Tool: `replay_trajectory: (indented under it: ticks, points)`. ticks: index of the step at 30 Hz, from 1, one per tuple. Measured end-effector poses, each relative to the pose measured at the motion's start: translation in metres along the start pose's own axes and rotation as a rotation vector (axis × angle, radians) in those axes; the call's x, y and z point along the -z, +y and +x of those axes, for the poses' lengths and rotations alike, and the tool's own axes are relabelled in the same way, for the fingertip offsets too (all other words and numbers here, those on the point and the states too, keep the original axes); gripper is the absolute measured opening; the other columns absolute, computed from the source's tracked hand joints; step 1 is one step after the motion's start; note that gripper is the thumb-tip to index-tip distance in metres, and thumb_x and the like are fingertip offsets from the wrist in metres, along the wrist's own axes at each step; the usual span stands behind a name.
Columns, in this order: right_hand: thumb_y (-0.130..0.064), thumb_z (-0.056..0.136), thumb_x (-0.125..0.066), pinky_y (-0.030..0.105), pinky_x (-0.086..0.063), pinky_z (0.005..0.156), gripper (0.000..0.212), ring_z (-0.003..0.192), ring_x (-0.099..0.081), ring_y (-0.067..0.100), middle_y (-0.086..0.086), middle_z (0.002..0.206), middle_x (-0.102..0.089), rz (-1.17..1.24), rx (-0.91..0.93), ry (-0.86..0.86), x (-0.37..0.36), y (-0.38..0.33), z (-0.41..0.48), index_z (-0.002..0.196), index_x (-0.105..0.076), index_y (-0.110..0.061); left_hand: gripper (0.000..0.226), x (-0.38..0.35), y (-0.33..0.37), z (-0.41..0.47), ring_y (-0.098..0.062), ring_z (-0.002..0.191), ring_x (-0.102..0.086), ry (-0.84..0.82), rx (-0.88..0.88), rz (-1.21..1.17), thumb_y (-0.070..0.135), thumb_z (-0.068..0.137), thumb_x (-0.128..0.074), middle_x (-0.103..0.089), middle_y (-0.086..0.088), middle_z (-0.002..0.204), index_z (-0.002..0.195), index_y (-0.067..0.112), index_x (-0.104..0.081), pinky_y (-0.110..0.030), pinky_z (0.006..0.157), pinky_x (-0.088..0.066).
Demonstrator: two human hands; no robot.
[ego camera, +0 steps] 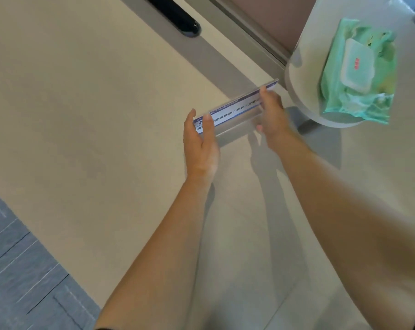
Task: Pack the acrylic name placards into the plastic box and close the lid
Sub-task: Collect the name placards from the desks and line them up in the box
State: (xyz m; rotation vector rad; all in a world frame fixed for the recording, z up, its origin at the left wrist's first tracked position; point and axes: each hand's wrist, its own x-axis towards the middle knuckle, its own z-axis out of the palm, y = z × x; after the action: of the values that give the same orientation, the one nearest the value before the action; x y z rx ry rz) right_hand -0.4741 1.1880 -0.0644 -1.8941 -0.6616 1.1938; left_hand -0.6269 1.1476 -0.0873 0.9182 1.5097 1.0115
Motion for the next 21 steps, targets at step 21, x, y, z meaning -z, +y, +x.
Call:
replay_trajectory:
  ticks: [21]
  points:
    - [-0.067, 0.078, -0.062, 0.039, -0.047, 0.073, 0.057, 0.104, -0.057, 0.023, 0.0, 0.113, -0.067, 0.343, -0.226, -0.019, 0.067, -0.003, -0.164, 0.115, -0.065, -0.024, 0.032, 0.037, 0.065, -0.119, -0.005, 0.057, -0.05, 0.266, 0.001, -0.253, 0.042, 0.09, -0.06, -0.049, 0.01, 0.062, 0.068, 0.021, -0.049, -0.018, 0.058, -0.041]
